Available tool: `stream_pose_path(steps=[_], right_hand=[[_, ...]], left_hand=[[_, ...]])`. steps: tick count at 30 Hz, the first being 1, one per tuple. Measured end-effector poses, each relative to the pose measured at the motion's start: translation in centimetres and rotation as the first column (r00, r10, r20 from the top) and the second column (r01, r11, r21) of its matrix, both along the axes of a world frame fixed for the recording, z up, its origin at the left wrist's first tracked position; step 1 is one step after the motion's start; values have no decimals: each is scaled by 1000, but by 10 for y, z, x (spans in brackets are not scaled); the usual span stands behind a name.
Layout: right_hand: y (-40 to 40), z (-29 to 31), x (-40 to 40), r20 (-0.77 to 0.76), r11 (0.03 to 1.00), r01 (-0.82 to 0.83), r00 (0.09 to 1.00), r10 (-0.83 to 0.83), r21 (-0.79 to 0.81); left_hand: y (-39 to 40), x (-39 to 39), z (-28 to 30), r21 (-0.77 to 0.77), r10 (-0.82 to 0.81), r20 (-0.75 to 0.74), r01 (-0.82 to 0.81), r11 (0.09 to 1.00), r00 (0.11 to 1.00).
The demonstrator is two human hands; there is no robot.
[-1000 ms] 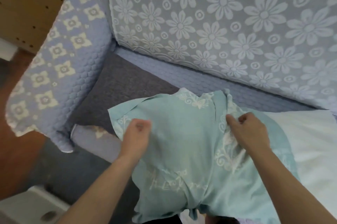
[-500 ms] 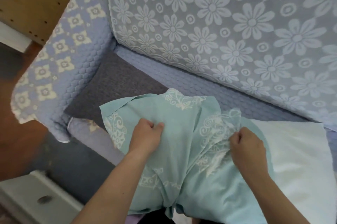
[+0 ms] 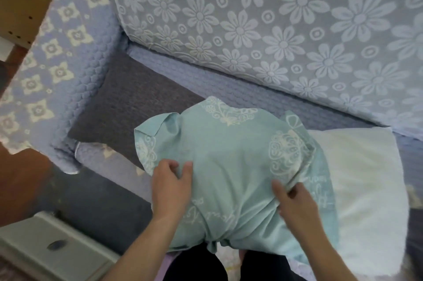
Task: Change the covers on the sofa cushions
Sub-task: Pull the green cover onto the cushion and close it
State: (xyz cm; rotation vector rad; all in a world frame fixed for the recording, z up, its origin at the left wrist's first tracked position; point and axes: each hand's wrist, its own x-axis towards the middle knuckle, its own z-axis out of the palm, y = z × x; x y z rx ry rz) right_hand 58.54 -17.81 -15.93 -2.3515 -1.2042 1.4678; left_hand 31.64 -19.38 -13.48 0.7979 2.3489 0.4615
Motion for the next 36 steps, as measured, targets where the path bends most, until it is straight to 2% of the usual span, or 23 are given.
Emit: stream_pose_path(steps=[2, 3, 6, 7, 9, 10, 11, 13, 14, 15, 17, 20, 21, 23, 24, 26, 28, 29, 32, 34, 36], right_hand=[[-18, -2, -13, -53, 995, -91, 995, 89, -29], [-25, -3, -14, -33, 991, -132, 991, 130, -38], [-24, 2, -1, 129, 963, -262, 959, 253, 60], [-17, 2, 13, 206, 969, -225, 958, 200, 105], [-13, 2, 40, 240, 985, 26, 968, -68, 172], [-15, 1, 47, 221, 978, 84, 967, -126, 191], [-20, 3, 51, 205, 973, 56, 973, -104, 226], [-34, 0, 54, 252, 960, 36, 961, -109, 277], [-41, 0, 57, 302, 958, 97, 936, -180, 270], [-47, -2, 61, 333, 954, 202, 904, -268, 220], [-58, -6, 73, 318, 926, 372, 872, -372, 62], [-61, 3, 65, 76, 903, 421, 906, -416, -84], [-59, 5, 58, 7, 921, 374, 927, -375, -109], [-53, 9, 45, -9, 973, 220, 975, -222, -71], [-48, 12, 45, 43, 992, 123, 992, -122, -22], [-43, 17, 69, 286, 997, -68, 956, 60, 20], [-51, 17, 123, 529, 996, -64, 844, 89, -66], [-65, 12, 152, 586, 995, -20, 807, 72, -95], [-98, 0, 151, 555, 982, -49, 819, 145, -184], [-105, -6, 122, 493, 975, -13, 861, 122, -220], [-101, -1, 101, 481, 985, 26, 875, 60, -169]], left_hand=[[-27, 4, 3, 3, -21, -136, 22, 1000, 991], [-42, 8, 4, -5, -30, -159, 29, 1000, 987], [-83, 16, 0, -68, -37, -104, 30, 997, 994], [-92, 18, -4, -83, -55, -90, 47, 995, 994], [-110, 20, -9, -110, -119, -66, 111, 988, 991], [-115, 20, -11, -109, -136, -59, 129, 986, 989], [-117, 18, -14, -114, -123, -38, 118, 986, 992], [-113, 14, -20, -137, 32, 48, -25, 990, 998], [-110, 12, -22, -152, 132, 106, -115, 982, 986], [-108, 9, -27, -170, 201, 148, -175, 970, 968], [-103, 12, -27, -190, 172, 214, -132, 973, 961], [-84, 13, -6, -88, -42, 104, 51, 995, 994], [-76, 11, 4, -50, -111, 52, 113, 992, 992], [-55, 1, 31, -11, -258, -83, 258, 966, 963], [-45, -8, 42, -13, -316, -143, 318, 948, 938], [-25, -38, 47, -54, -349, -231, 346, 937, 908], [-6, -68, 44, -127, -332, -300, 308, 943, 894], [-2, -76, 43, -155, -334, -308, 300, 941, 891], [-1, -73, 33, -181, -368, -244, 330, 926, 897], [-14, -70, 27, -268, -390, -165, 339, 902, 906], [-29, -77, 22, -394, -436, -119, 361, 845, 892]])
